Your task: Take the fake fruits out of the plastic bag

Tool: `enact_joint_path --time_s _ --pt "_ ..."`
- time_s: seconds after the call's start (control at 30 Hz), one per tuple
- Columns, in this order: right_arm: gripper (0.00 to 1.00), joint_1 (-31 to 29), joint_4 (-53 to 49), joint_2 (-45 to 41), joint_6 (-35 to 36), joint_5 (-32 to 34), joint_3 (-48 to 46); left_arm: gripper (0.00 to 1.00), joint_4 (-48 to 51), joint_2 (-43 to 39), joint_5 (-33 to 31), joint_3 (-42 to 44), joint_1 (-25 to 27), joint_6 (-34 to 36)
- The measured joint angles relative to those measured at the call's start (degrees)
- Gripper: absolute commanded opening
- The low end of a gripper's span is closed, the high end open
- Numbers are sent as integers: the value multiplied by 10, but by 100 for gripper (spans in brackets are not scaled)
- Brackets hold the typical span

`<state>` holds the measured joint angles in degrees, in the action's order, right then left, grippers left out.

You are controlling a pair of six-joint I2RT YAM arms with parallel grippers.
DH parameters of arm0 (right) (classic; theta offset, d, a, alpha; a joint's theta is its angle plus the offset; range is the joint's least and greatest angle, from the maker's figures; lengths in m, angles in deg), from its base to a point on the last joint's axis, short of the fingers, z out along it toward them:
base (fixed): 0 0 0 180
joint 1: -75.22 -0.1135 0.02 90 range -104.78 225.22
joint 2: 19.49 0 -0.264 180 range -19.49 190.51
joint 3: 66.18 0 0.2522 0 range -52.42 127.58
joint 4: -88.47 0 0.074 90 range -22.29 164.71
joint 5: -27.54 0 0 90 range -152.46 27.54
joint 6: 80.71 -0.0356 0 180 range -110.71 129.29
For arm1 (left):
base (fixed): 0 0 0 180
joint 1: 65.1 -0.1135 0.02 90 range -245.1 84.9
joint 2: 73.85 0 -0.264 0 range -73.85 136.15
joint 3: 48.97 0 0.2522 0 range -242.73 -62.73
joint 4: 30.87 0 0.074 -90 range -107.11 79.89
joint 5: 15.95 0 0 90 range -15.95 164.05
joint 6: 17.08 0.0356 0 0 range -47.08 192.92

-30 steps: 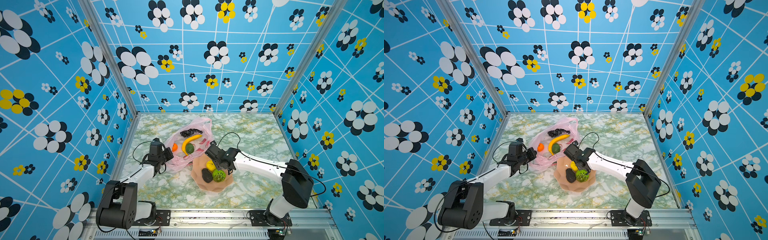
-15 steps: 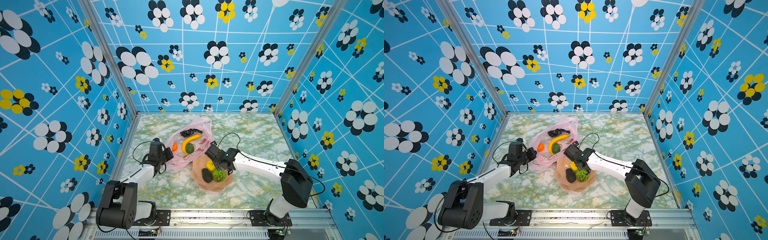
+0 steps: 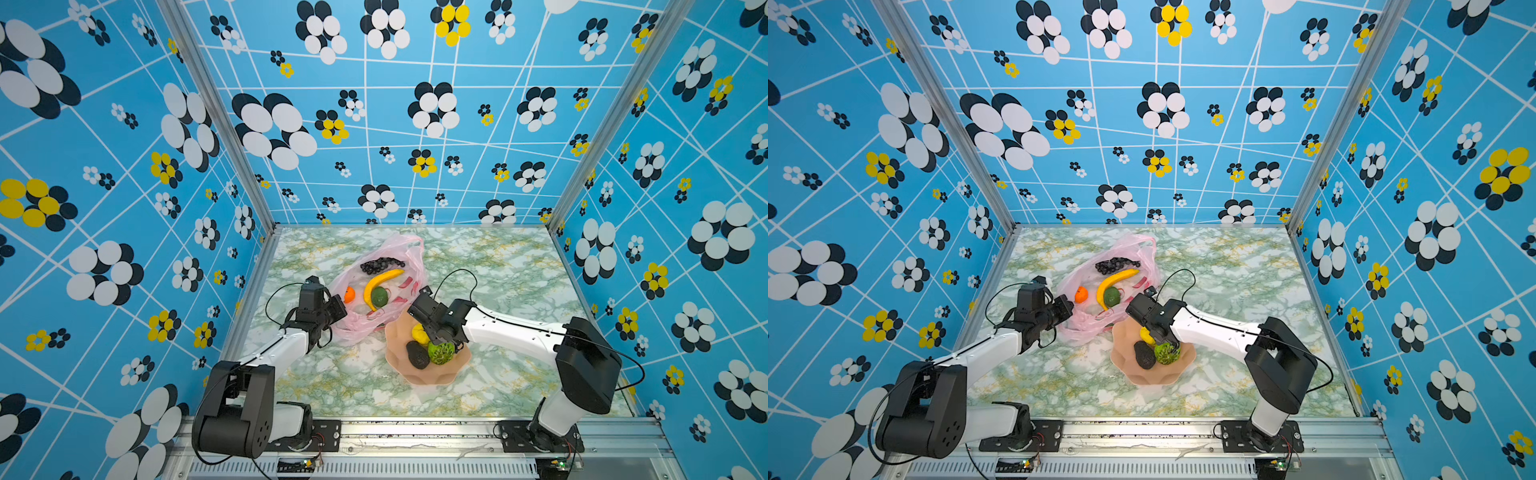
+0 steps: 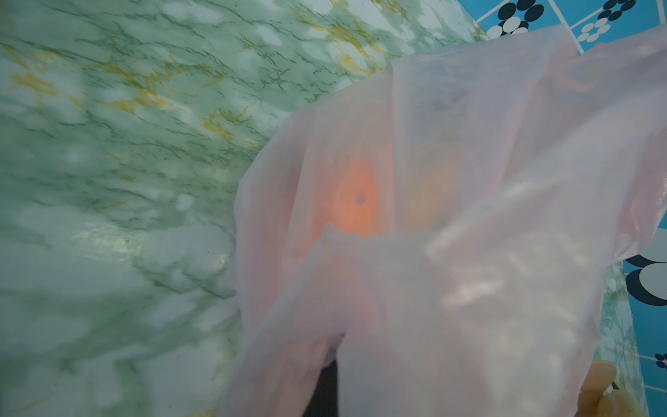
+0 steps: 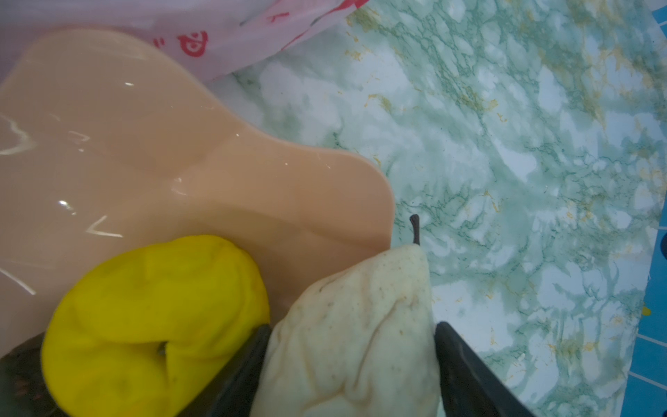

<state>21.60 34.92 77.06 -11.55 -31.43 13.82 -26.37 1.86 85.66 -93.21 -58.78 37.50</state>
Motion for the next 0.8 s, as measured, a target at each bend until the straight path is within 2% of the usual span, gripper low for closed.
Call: enact_joint_path --time_s 0.47,0.8 --pt "84 -7 -10 1 -9 -1 14 0 0 0 0 0 0 0" --pt "86 -7 -21 -8 -11 -10 30 0 0 0 0 0 0 0"
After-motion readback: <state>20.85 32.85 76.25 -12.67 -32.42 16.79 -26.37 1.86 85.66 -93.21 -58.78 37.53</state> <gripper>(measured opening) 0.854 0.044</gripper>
